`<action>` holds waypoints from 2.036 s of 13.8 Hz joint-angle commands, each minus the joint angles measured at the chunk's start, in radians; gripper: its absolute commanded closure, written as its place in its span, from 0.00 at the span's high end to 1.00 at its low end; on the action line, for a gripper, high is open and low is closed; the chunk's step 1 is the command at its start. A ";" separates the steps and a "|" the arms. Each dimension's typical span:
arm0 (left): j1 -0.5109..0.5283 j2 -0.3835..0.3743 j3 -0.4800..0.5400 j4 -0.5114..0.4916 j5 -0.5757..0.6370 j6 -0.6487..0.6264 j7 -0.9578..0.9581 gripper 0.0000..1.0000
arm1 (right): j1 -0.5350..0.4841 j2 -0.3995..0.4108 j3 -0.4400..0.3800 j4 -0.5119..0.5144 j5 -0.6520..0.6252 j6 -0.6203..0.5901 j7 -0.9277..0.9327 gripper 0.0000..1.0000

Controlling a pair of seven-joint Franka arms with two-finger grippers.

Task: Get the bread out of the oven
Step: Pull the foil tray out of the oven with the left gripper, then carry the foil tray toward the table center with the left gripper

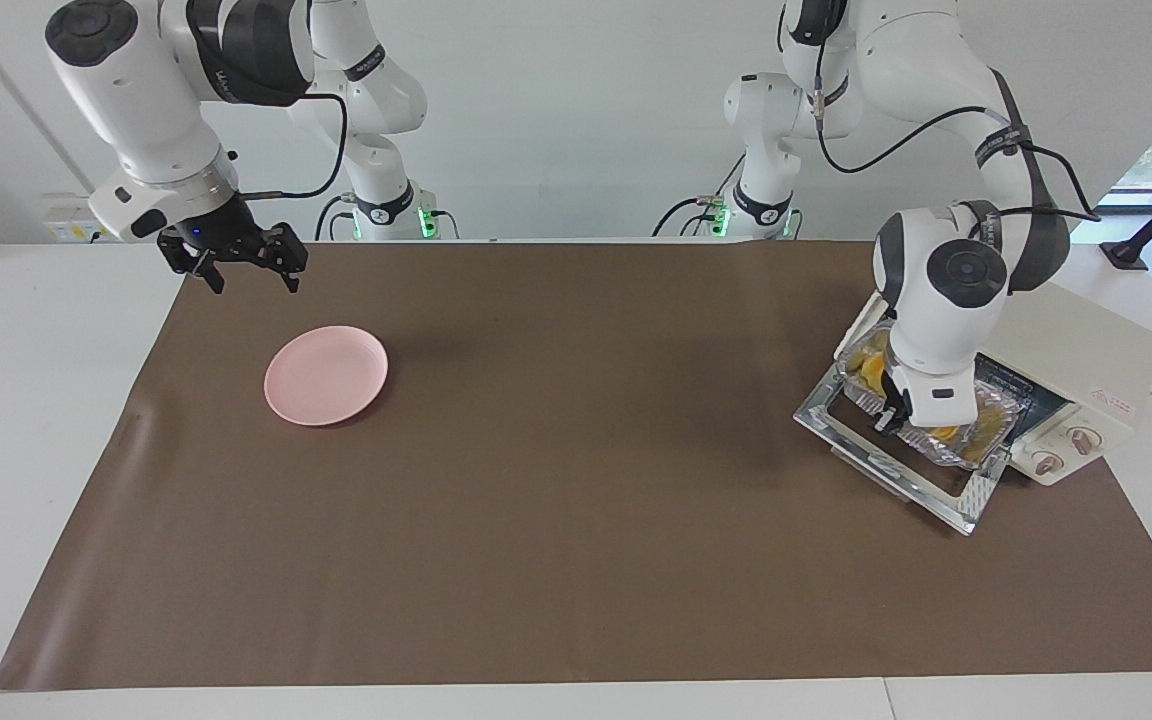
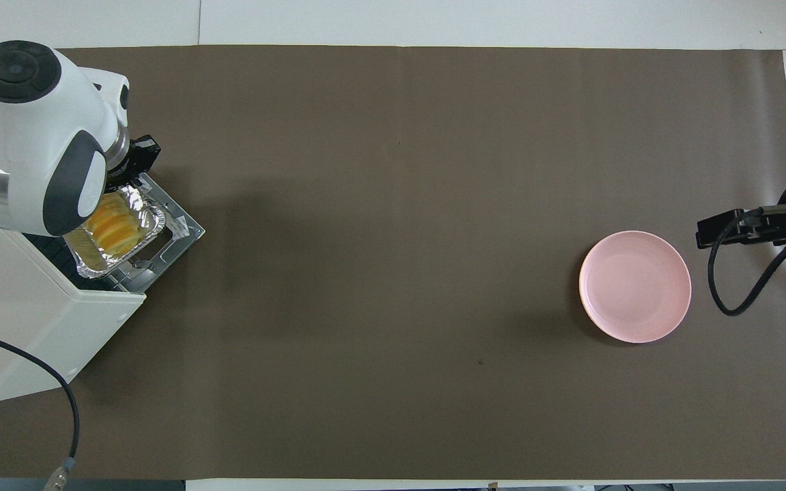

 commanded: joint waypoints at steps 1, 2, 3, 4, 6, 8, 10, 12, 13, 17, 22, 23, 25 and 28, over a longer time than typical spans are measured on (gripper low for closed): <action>-0.088 0.026 0.017 0.048 -0.046 0.000 -0.002 0.00 | -0.006 -0.033 0.003 -0.034 -0.002 0.020 0.014 1.00; -0.103 0.038 0.017 0.060 -0.065 0.003 -0.002 0.00 | -0.007 -0.033 0.003 -0.036 -0.002 0.019 0.014 1.00; -0.125 0.042 0.015 0.080 -0.082 -0.005 -0.003 0.00 | -0.012 -0.035 0.003 -0.039 -0.002 0.019 0.018 1.00; -0.157 0.060 0.017 0.109 -0.117 -0.014 -0.003 0.00 | -0.015 -0.035 0.003 -0.040 -0.002 0.025 0.024 1.00; -0.234 0.196 0.018 0.303 -0.155 -0.129 -0.005 0.00 | -0.036 -0.038 0.002 -0.051 -0.002 0.046 0.032 1.00; -0.289 0.299 0.021 0.462 -0.245 -0.195 -0.008 0.00 | -0.039 -0.038 0.002 -0.055 -0.002 0.043 0.032 1.00; -0.373 0.313 0.027 0.467 -0.258 -0.183 -0.009 0.00 | -0.035 -0.038 0.003 -0.051 -0.002 0.038 0.028 1.00; -0.430 0.321 0.033 0.467 -0.254 -0.163 -0.127 0.00 | -0.033 -0.038 0.003 -0.052 -0.002 0.038 0.027 1.00; -0.459 0.327 0.033 0.467 -0.243 -0.157 -0.149 0.00 | -0.038 -0.038 0.003 -0.052 -0.002 0.045 0.029 1.00; -0.470 0.327 0.020 0.470 -0.287 -0.146 -0.147 0.00 | -0.041 -0.038 0.002 -0.054 -0.002 0.060 0.063 1.00; -0.459 0.333 0.018 0.493 -0.375 -0.129 -0.112 0.00 | -0.050 -0.040 0.002 -0.077 -0.002 0.120 0.078 1.00; -0.466 0.333 0.018 0.493 -0.373 -0.128 -0.077 0.00 | -0.053 -0.040 0.002 -0.078 -0.002 0.133 0.087 1.00; -0.470 0.333 0.018 0.490 -0.376 -0.108 0.021 0.00 | -0.053 -0.040 0.003 -0.078 -0.002 0.141 0.115 1.00; -0.487 0.332 0.021 0.482 -0.369 -0.086 0.202 0.00 | -0.053 -0.040 0.003 -0.078 -0.002 0.160 0.120 1.00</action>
